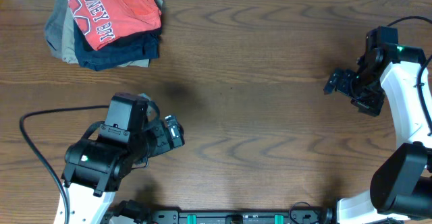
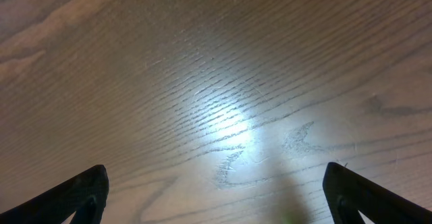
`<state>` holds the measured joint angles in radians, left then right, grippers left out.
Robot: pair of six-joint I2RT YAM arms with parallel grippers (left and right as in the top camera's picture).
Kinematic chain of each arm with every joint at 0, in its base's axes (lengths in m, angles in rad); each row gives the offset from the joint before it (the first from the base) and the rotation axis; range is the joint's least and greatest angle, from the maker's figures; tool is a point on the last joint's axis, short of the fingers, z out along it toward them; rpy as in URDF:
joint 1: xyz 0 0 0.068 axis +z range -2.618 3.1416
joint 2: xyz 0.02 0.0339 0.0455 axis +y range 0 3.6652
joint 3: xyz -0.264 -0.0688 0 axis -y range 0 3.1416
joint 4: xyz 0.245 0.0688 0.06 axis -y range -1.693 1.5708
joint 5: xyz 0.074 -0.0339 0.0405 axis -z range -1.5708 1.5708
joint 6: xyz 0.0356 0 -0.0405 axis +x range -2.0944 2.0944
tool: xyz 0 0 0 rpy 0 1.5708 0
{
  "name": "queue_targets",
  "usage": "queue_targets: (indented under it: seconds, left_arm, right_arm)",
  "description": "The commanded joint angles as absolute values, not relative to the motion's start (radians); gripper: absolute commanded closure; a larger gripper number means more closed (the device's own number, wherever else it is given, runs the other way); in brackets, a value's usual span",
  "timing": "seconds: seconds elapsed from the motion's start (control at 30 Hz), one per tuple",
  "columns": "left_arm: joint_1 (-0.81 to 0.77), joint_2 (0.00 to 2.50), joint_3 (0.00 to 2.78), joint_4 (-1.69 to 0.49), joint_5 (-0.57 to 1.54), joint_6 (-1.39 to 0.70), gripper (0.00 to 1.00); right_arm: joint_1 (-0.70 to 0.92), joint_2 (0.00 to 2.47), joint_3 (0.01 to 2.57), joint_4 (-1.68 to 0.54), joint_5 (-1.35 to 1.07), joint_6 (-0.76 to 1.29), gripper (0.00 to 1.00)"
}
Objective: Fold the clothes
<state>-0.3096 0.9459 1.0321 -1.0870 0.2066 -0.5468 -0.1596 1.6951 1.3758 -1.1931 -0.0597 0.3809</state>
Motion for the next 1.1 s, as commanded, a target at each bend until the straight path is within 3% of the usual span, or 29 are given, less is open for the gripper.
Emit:
queue_targets:
  seconds: [0.0,0.13,0.43,0.7,1.07]
  left_arm:
    - [-0.316,0.899,0.971,-1.006,0.199,-0.352,0.02]
    - [-0.313,0.778,0.816,-0.815,0.199,-0.212,0.02]
    - [-0.186,0.382,0.404,-0.455,0.22,-0.202,0.02]
    - [-0.046,0.102,0.233,-0.297,0.251,-0.186,0.02]
    - [0.043,0.002,0.044,0.115,0.25,-0.141,0.02]
  right_arm:
    - [-0.163,1.7,1.389,-1.196,-0.064,0.369,0.01]
    - [-0.163,1.7,1.389,-1.196,-0.063,0.369,0.01]
    - [-0.163,1.7,1.389,-1.196,-0.064,0.369,0.01]
    - [-0.163,1.7,1.389,-1.196,-0.064,0.369,0.01]
    - [-0.163,1.7,1.389,-1.196,-0.064,0.369,0.01]
